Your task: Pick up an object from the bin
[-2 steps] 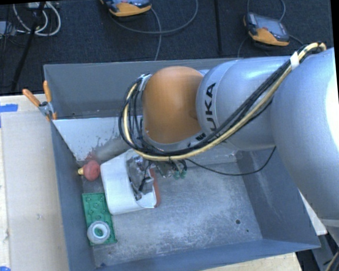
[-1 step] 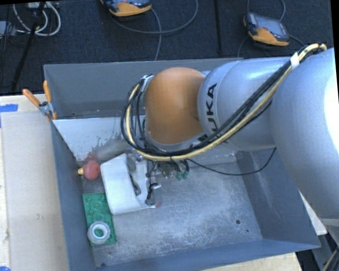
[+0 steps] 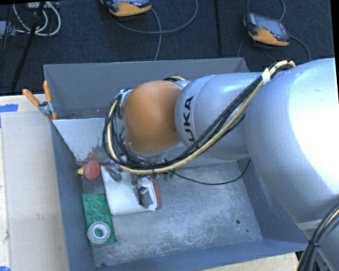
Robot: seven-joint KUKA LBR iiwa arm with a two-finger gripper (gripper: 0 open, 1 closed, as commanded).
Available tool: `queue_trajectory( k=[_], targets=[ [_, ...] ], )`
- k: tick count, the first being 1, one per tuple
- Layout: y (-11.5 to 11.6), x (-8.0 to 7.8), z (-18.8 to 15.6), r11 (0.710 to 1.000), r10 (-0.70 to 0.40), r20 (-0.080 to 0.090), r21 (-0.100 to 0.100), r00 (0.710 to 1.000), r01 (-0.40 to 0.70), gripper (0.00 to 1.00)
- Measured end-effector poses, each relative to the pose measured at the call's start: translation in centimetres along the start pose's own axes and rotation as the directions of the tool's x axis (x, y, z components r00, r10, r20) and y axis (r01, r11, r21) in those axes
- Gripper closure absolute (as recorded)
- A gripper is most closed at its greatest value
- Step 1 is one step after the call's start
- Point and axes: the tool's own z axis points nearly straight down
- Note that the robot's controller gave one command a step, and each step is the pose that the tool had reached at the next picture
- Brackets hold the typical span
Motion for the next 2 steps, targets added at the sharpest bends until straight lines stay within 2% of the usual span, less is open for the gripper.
queue_trajectory(
  k=[1,2],
  targets=[
    [6.0,-1.6,0.3,0.913,-0.409,-0.012,-0.011,0.913,0.409,0.00],
    [0.7,-0.4,0.8,0.643,-0.766,-0.008,-0.018,0.643,0.766,0.00]
  ],
)
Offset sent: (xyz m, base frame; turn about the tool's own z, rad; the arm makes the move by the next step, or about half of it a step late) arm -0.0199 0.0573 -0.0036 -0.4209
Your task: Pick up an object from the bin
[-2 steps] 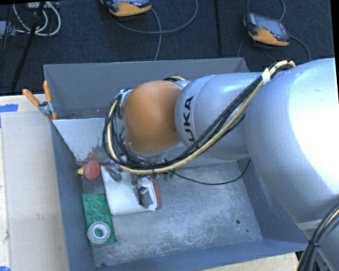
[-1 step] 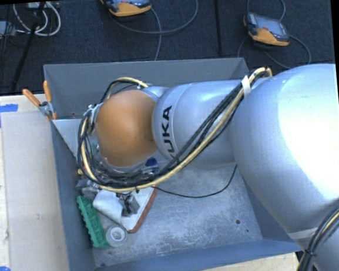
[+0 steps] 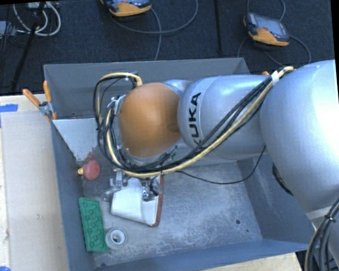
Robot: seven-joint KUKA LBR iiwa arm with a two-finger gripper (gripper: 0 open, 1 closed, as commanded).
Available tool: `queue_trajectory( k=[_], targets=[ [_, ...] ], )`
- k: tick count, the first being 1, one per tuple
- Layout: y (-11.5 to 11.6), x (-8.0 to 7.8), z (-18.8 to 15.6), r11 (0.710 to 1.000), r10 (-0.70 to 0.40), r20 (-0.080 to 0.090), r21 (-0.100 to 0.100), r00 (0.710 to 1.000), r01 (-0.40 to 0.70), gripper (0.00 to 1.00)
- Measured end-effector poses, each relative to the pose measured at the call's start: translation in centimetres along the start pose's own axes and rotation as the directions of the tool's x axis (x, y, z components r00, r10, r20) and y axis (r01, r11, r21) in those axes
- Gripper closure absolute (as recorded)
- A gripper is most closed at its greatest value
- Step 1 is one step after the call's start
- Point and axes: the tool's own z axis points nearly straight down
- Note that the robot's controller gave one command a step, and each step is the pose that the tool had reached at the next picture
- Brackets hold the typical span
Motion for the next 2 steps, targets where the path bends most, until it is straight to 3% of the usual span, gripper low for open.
queue_trajectory(
  k=[1,2],
  targets=[
    [0.0,-0.3,-0.2,1.000,0.005,0.005,-0.001,1.000,-0.005,1.00],
    [1.6,-0.4,-14.4,1.000,-0.023,0.003,0.007,1.000,0.023,1.00]
  ],
)
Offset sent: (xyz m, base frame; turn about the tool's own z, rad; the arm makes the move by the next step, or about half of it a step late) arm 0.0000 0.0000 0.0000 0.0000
